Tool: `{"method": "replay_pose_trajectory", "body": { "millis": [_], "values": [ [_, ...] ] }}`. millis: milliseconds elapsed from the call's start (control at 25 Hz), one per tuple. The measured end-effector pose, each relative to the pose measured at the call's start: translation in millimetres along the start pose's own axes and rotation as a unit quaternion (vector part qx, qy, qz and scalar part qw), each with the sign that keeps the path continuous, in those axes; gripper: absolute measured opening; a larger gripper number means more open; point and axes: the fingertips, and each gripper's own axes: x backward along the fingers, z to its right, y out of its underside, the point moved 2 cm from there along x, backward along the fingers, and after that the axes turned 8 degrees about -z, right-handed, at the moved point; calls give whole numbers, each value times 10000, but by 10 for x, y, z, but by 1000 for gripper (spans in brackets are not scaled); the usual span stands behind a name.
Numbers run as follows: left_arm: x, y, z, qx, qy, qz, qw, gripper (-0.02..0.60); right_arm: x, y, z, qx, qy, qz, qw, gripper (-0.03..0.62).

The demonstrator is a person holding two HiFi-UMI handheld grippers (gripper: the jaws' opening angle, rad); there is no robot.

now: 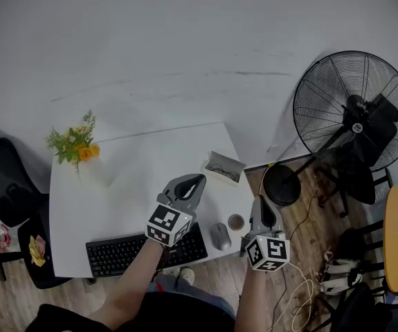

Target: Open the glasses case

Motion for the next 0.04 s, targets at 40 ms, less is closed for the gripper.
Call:
{"method": "replay_pose_trajectory", "body": {
  "millis": [40],
  "values": [
    [1, 2, 0, -1, 1, -1, 10000, 8, 0, 1, -2, -3, 1, 2, 10000, 6]
  ]
}}
